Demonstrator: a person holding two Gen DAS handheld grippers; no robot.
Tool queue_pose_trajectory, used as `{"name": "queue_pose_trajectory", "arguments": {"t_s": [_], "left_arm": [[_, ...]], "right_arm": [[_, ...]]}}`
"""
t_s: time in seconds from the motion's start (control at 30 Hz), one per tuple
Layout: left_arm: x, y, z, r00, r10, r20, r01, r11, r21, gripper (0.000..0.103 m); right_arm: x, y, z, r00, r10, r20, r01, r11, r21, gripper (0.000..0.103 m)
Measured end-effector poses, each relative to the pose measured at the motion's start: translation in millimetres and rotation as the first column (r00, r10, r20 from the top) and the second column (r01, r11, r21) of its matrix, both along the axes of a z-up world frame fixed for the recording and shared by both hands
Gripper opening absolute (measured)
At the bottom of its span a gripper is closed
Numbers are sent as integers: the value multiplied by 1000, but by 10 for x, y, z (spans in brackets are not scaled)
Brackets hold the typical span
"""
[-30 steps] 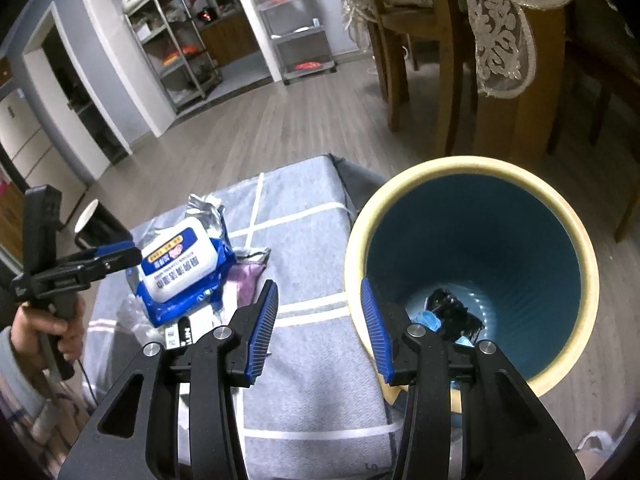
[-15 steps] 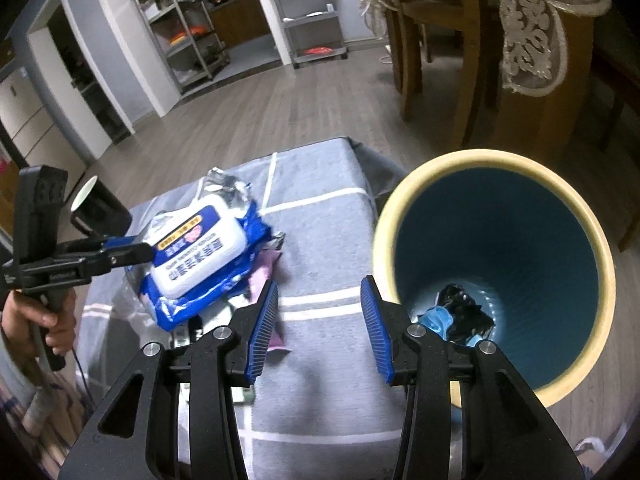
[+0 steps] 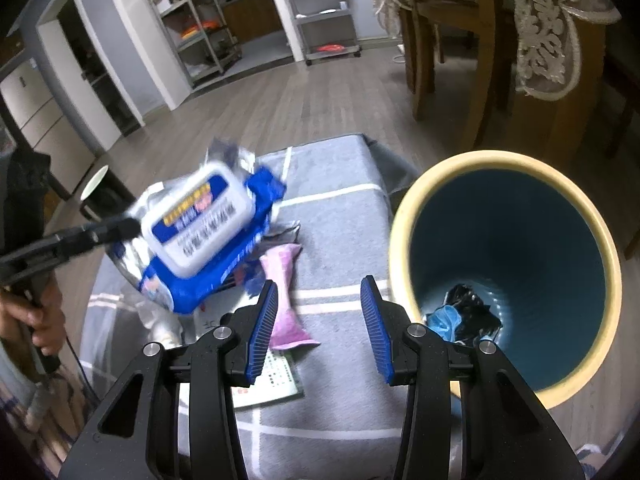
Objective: Collect trash
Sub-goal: 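Grasp the silver wipes packet with the left tool while the right tool grasps the pink wrapper, then carry both items over the bin, open the right tool, lower the left tool's packet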
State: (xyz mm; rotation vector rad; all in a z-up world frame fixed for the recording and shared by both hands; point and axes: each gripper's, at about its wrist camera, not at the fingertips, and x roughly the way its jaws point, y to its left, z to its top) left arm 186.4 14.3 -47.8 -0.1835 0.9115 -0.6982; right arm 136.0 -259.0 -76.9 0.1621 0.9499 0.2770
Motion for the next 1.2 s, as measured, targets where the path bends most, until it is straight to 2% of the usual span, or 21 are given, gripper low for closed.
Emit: {"name": "queue_pose_trajectory", "arguments": {"t_s": [0.17, 0.5, 0.57, 0.63, 0.87, 1.2], "left_arm": [[-96, 117, 156, 996, 78, 48, -77, 997, -14, 9], [-239, 249, 194, 985, 163, 47, -161, 986, -41, 9], [-256, 234, 194, 985, 169, 47, -167, 985, -44, 10], [-276, 213, 191, 984, 171, 47, -169, 984, -46, 10], [-369, 187, 190, 978, 200, 54, -197, 979, -49, 10], [-479, 267, 278, 960, 268, 85, -260, 961, -96, 10]], "right_arm": [[44, 144, -103, 998, 54, -36, -54, 999, -4, 45], [197, 345, -358, 987, 109, -117, -111, 994, -14, 44], [200, 345, -393, 983, 120, -136, -122, 992, -8, 27], [191, 350, -417, 980, 131, -150, -134, 991, -10, 17], [125, 296, -340, 987, 124, -106, -126, 992, -8, 5], [62, 46, -209, 996, 46, -72, -45, 999, 13, 4]]}}
